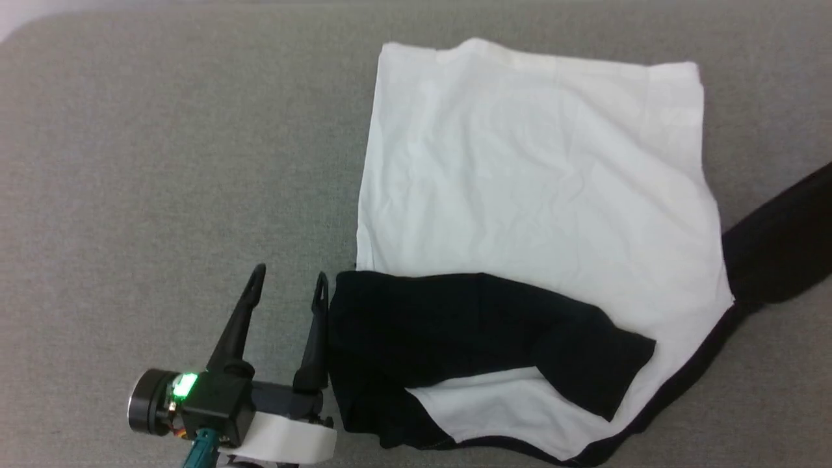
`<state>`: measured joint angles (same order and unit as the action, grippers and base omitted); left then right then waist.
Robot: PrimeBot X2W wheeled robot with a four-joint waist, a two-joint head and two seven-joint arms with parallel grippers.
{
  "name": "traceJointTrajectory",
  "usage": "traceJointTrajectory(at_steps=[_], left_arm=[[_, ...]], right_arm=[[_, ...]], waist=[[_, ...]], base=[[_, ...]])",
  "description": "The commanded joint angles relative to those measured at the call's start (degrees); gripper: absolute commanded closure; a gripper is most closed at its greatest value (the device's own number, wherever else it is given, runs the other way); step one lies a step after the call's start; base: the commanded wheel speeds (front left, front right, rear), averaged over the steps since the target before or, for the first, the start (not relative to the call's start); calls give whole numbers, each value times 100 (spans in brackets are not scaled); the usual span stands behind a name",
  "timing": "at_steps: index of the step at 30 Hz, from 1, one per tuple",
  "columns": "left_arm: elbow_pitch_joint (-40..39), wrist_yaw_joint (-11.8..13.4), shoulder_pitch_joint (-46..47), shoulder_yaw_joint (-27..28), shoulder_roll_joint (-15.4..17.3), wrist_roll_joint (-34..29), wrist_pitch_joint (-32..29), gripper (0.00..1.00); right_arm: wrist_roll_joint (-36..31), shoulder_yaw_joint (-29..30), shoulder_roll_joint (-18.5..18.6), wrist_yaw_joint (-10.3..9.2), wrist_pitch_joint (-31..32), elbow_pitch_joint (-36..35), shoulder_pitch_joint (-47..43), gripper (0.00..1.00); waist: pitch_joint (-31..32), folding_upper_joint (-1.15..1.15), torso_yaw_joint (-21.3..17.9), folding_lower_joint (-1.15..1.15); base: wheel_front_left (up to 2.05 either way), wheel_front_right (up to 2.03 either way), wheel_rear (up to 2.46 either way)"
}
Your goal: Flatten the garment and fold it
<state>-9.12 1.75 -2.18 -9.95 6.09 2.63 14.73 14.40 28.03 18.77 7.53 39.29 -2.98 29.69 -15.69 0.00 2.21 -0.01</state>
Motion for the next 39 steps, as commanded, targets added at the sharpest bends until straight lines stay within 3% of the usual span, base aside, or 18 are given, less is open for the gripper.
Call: traceJointTrajectory(at_steps=[1,12,21,29,39], left_arm=[[13,44,-74,26,-13,26,27,0],[4,133,-423,13,-120,73,27,0],[42,147,-591,2,-156,55,27,0],[54,117,-595,-37,-179,50,27,0],[129,82,-602,-71,-208,62,27,0]], right_arm=[[68,-61,76,-4,87,-149,-3,100],[340,-778,270,-4,869,-1169,310,100],[592,-2275,-278,-4,1280,-1417,-376,100],[742,-3693,-780,-4,1173,-1213,-1252,100],[713,-4562,-1222,-4,344,-103,-1506,100]], waist=[[416,0,-19,1],[926,0,210,1],[1167,0,459,1],[1201,0,641,1],[1237,0,777,1]], base=[[0,0,0],[0,0,0],[0,0,0],[0,0,0],[0,0,0]])
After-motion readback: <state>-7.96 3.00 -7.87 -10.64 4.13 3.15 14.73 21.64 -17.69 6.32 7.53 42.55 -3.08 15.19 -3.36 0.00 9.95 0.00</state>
